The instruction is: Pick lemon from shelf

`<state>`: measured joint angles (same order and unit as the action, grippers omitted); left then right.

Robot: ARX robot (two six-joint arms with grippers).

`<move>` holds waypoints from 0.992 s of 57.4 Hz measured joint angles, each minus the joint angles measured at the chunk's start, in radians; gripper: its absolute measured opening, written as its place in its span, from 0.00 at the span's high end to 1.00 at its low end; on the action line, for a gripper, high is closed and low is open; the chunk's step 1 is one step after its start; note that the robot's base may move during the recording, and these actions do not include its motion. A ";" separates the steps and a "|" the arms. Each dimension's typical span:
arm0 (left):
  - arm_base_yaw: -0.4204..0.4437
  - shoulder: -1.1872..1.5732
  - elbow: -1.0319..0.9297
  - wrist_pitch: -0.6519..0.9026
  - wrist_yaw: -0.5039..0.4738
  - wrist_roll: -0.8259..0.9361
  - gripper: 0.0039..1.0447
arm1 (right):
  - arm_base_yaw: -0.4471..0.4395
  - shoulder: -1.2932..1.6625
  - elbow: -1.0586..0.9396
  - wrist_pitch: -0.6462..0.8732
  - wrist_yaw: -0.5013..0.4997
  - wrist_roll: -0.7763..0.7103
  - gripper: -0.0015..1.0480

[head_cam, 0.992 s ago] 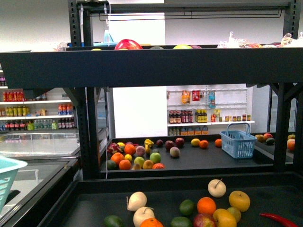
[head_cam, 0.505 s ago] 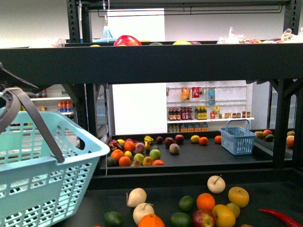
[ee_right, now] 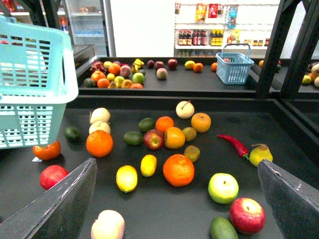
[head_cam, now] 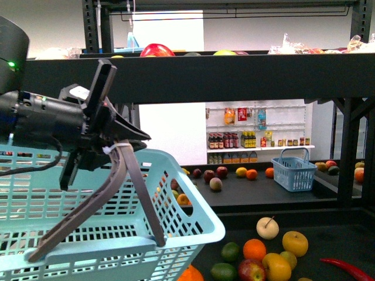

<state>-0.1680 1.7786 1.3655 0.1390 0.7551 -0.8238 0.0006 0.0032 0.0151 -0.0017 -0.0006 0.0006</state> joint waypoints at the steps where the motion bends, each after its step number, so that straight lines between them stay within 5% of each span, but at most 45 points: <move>1: -0.006 0.009 0.008 0.001 -0.003 0.000 0.89 | 0.000 0.000 0.000 0.000 0.000 0.000 0.07; 22: -0.093 0.092 0.084 0.032 -0.050 -0.005 0.89 | 0.000 0.000 0.000 0.000 0.000 0.000 0.07; 24: -0.094 0.094 0.084 0.032 -0.050 -0.008 0.89 | 0.011 0.011 0.003 -0.015 0.037 0.008 0.07; 29: -0.094 0.095 0.084 0.032 -0.051 -0.013 0.89 | 0.069 0.168 0.063 -0.121 0.308 0.053 0.07; 32: -0.094 0.095 0.084 0.032 -0.053 -0.011 0.90 | 0.051 0.284 0.082 -0.092 0.334 0.072 0.07; 47: -0.093 0.095 0.085 0.033 -0.058 -0.011 0.90 | -0.105 1.118 0.347 0.291 0.029 0.113 0.07; 57: -0.094 0.095 0.085 0.033 -0.056 -0.012 0.90 | -0.126 1.572 0.608 0.347 -0.116 0.086 0.07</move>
<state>-0.2619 1.8740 1.4506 0.1719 0.6991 -0.8356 -0.1253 1.5757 0.6235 0.3454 -0.1162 0.0864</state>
